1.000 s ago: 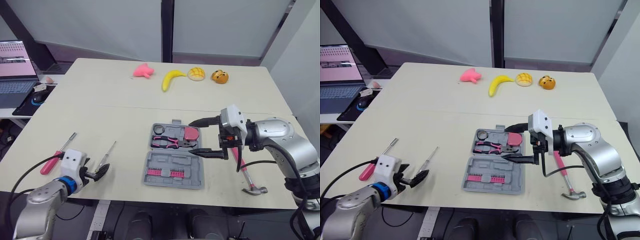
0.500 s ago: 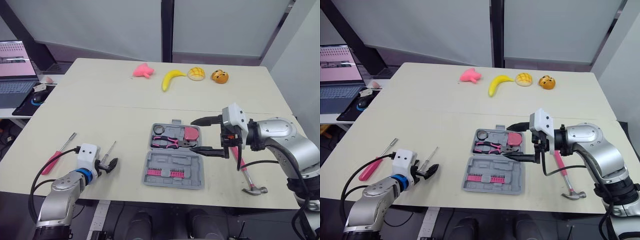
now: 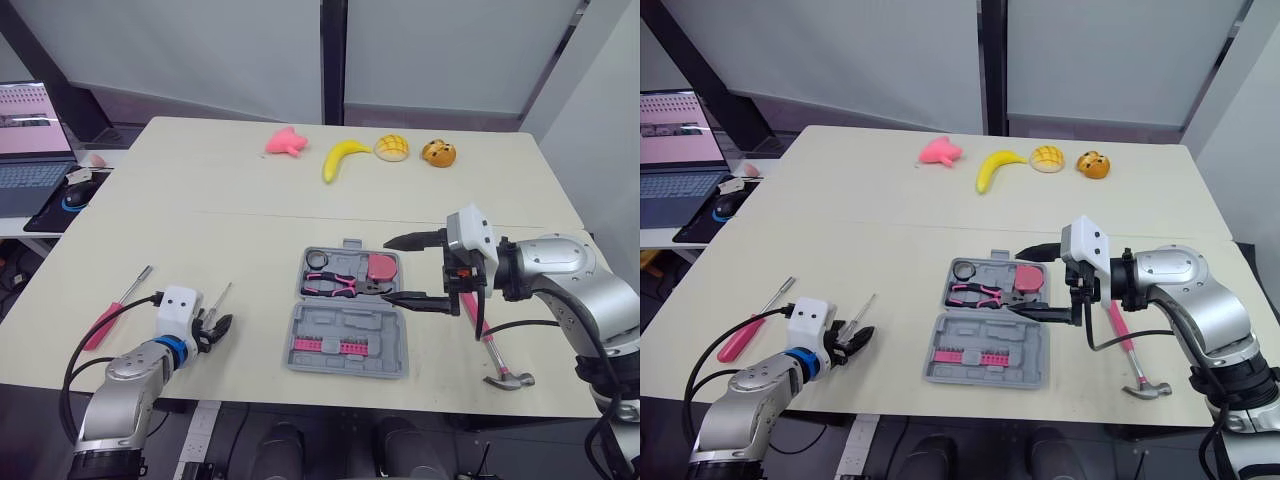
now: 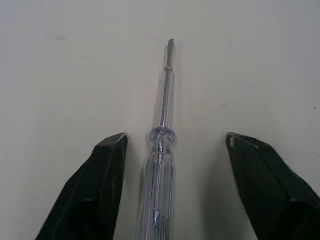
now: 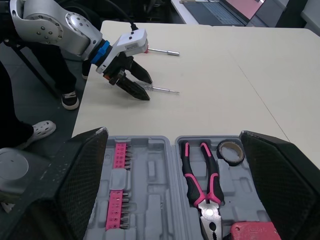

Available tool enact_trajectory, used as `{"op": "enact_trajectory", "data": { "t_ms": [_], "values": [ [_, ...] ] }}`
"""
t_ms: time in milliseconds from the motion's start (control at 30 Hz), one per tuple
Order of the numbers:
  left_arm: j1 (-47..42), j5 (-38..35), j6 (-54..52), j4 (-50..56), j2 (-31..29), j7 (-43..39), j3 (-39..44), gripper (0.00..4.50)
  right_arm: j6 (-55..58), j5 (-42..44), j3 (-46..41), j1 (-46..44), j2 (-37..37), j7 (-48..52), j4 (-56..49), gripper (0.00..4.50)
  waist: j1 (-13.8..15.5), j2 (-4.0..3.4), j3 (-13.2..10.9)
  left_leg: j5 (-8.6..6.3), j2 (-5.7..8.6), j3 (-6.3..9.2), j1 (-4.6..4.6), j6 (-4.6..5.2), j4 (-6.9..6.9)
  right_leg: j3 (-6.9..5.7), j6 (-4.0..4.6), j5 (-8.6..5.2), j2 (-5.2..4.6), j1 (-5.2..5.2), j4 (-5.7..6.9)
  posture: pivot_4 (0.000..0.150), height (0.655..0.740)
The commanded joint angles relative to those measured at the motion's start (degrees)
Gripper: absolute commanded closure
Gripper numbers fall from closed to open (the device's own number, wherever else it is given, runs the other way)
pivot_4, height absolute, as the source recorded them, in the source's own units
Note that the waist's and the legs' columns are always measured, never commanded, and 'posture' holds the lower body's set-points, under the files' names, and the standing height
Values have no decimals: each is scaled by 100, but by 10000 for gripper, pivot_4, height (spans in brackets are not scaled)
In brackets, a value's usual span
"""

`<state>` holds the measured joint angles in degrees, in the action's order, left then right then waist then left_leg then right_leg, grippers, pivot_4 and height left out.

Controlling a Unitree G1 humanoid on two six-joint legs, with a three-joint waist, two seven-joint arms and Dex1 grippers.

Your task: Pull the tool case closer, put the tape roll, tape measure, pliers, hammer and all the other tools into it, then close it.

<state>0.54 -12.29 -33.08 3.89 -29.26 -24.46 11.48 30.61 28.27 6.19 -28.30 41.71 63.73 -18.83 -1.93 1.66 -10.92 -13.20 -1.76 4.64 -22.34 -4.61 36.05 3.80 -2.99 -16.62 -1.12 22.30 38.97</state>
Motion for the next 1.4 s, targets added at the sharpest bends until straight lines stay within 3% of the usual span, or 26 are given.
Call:
{"op": "enact_trajectory", "data": {
  "t_ms": [33, 233, 500, 767, 1067, 1167, 1400],
  "values": [
    [-32, 125, 38, -99, -39, 60, -48, 24994, -81, 73, -193, 48, 86, 26, -159, 0, 4, 0, 0, 0, 0, 0, 0, 0, 0, 0, 0, 0, 0, 0, 0, 1500, 7400],
    [-52, 147, 3, -136, -70, 82, 0, 42956, -99, 38, -166, 16, 74, 11, -132, 0, 2, 0, 0, 0, 0, 0, 0, 0, 0, 0, 0, 0, 0, 0, 0, 1500, 7400],
    [-41, 55, 170, 41, -378, -234, 138, 42807, -183, 3, -124, 42, 162, 157, -154, 0, 2, 0, 0, 0, 0, 0, 0, 0, -1, 0, 0, 0, 0, 0, 0, 1500, 7400],
    [24, -229, 556, 637, -1713, -1870, 28, 42807, -299, -123, -96, 87, 314, 238, -337, 0, 5, -1, -1, 0, 0, 0, -8, 0, -2, -2, 0, -1, -1, 4, -4, 1500, 7400],
    [-944, -942, 71, 1619, -2637, -3667, -867, 42807, -253, -301, -176, 353, 516, 99, -522, 0, 9, -5, -5, 0, 1, -2, -12, 0, -2, -2, -1, -1, -1, 5, -9, 1500, 7400],
    [-1536, -703, 170, 1543, -2662, -3994, -1479, 42807, -158, -322, -142, 441, 612, 24, -647, 0, 3, -6, -6, 0, -1, -1, -11, 0, -3, -2, -1, -2, 3, 6, -7, 1500, 7400],
    [-2822, 296, 477, 1098, -1929, -4077, -3032, 42807, 117, -372, -157, 716, 850, -197, -1073, 0, 4, -5, -6, 0, 2, -2, -18, 0, 1, -1, -3, -2, 4, 6, -10, 1500, 7400]
  ]
}}
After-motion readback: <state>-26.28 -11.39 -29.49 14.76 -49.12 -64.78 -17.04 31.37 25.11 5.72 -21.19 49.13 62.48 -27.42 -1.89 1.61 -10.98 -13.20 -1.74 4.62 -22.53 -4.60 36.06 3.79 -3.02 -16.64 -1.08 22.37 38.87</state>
